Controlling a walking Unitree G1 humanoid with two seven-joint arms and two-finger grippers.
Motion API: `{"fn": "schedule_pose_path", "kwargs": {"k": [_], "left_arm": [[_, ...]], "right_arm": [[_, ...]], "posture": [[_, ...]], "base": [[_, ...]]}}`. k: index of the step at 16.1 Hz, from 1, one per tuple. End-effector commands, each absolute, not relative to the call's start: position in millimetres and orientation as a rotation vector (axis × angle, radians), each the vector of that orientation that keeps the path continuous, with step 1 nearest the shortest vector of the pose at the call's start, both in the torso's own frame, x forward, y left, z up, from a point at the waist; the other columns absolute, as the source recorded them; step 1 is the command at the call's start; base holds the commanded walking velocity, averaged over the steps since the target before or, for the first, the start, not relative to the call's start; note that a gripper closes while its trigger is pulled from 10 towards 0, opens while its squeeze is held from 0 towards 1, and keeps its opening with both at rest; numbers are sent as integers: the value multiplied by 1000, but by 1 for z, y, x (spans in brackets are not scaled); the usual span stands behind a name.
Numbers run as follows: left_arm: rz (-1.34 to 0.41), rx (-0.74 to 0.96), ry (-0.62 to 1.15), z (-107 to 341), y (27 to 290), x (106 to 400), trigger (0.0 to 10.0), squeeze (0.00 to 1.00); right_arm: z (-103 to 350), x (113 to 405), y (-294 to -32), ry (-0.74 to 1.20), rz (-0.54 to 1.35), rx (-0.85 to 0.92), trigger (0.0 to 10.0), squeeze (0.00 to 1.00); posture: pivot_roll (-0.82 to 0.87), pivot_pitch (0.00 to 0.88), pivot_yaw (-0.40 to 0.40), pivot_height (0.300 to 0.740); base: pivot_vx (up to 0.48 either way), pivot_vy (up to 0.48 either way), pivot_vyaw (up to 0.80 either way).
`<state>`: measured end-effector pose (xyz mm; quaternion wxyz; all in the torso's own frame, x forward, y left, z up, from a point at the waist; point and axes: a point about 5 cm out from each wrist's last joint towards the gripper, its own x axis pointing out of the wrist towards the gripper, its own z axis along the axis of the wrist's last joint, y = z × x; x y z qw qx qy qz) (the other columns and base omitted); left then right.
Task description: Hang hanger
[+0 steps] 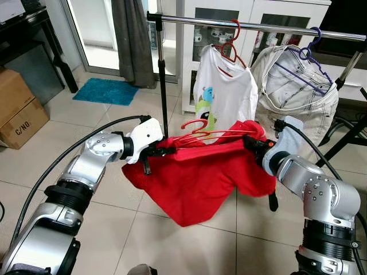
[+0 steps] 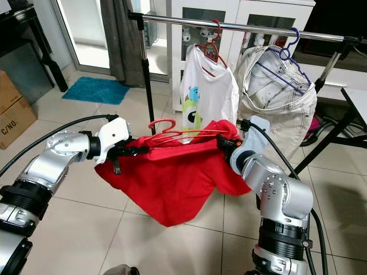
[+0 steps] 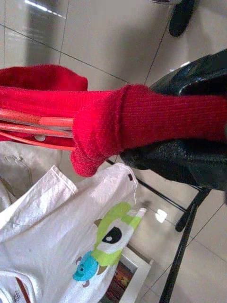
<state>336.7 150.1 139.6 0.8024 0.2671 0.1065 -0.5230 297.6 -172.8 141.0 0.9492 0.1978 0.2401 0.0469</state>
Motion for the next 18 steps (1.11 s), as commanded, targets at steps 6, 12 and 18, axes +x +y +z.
{"fn": "schedule_pose_path", "kwargs": {"k": [6,12,18], "left_arm": [[-1092,604,217,144,153,338,0,0],[-1090,666,308,130,158,335,0,0],[-1165,757,452,104,155,327,0,0]], "right_arm": [[146,301,-174,457,90,389,0,0],[157,303,-174,408,104,302,0,0],[173,306,-169,355,148,117,0,0]], "posture": [[-120,0,-10,740],[-123,0,-7,740],[-118,0,-11,740]], "base": [[0,0,0],[0,0,0],[0,0,0]]}}
